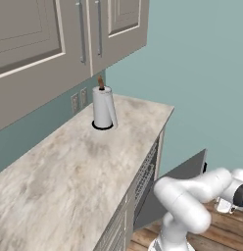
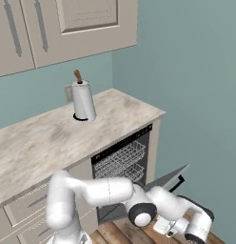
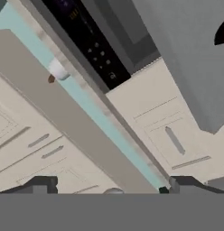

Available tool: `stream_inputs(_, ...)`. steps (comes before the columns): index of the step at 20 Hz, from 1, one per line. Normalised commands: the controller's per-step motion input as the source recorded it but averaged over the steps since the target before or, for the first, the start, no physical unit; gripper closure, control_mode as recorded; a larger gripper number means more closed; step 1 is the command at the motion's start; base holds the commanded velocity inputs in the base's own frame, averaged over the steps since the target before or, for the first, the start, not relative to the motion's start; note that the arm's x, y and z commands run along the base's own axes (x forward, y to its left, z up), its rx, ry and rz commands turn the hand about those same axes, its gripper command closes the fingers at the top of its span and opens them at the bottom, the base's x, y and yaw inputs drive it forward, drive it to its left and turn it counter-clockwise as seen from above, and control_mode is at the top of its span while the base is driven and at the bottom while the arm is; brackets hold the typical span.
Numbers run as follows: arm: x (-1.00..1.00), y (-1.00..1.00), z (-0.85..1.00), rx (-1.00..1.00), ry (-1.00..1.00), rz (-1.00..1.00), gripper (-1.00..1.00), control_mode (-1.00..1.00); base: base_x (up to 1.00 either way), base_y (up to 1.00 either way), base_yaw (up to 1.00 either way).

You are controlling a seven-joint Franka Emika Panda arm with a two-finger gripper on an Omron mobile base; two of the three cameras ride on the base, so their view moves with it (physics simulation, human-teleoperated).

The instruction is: Open the dishwasher door and pull out the top rack.

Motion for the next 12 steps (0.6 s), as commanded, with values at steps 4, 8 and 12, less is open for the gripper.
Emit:
stream_inputs(4,0.18,0.42,1.0,-0.23,0.12,0.0,-1.0,-1.0,0.0,0.0,0.0)
stream_inputs(8,-0.09,0.14,1.0,-0.23,0.02,0.0,-1.0,-1.0,0.0,0.0,0.0)
stream_inputs(12,-0.28,0.17,1.0,-0.19,0.01,0.0,-1.0,-1.0,0.0,0.0,0.0)
